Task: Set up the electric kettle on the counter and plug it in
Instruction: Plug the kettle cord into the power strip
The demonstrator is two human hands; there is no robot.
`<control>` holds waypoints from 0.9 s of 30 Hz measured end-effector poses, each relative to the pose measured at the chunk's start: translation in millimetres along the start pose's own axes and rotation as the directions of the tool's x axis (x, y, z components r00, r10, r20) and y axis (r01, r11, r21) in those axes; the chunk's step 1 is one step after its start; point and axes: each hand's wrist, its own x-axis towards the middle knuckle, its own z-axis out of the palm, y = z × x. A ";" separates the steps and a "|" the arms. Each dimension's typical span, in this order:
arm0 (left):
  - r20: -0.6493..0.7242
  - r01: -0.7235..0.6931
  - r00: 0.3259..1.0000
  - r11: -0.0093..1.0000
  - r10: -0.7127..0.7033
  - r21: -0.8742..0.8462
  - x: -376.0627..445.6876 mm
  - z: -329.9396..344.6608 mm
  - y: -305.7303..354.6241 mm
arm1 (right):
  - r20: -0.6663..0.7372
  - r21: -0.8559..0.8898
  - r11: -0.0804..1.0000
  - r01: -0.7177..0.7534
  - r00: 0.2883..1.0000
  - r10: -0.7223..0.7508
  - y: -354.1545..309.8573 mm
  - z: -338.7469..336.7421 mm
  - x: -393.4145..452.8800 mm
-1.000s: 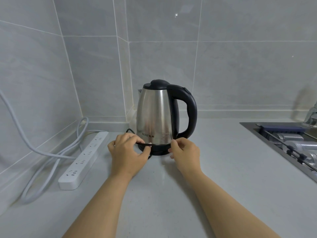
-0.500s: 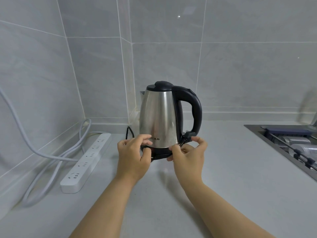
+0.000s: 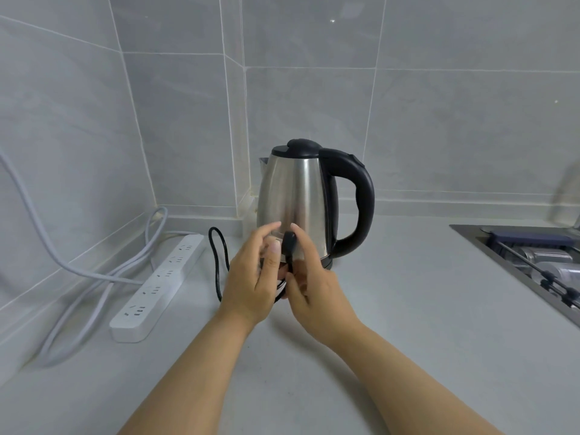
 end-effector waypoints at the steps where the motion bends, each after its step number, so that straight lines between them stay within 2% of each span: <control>1: -0.004 0.003 1.000 1.000 -0.003 0.011 -0.1 -0.4 -0.6 | 0.013 -0.014 1.000 -0.007 1.000 0.008 1.7 1.3 1.1; 6: -0.036 0.027 0.999 1.000 -0.027 -0.007 0.6 -2.8 -1.6 | -0.013 0.031 1.000 -0.005 1.000 0.006 5.0 5.6 3.2; 9: -0.056 0.038 0.998 0.999 -0.040 -0.038 -0.9 -6.0 -0.8 | -0.151 0.055 0.997 0.051 0.988 -0.042 0.0 11.7 4.7; 12: -0.090 0.064 0.993 0.995 -0.071 -0.081 -4.0 -13.3 2.8 | -0.307 0.000 0.990 0.140 0.942 -0.133 -5.3 25.3 7.7; 17: -0.135 0.085 0.986 0.993 -0.095 -0.082 -12.4 -28.9 1.3 | -0.393 0.016 0.984 0.180 0.906 -0.159 -11.1 38.6 7.8; 21: -0.287 0.114 0.951 0.993 -0.115 -0.018 -15.9 -53.9 -1.8 | -0.408 0.046 0.980 0.193 0.899 -0.158 -15.6 47.9 8.2; 24: -0.457 0.144 0.881 0.989 -0.120 0.018 -17.1 -80.5 -8.4 | -0.409 0.040 0.973 0.229 0.892 -0.193 -21.8 57.8 8.6; 27: -0.545 0.200 0.825 0.979 -0.152 0.029 -21.5 -105.7 -15.9 | -0.396 0.034 0.967 0.253 0.892 -0.220 -30.2 71.1 9.6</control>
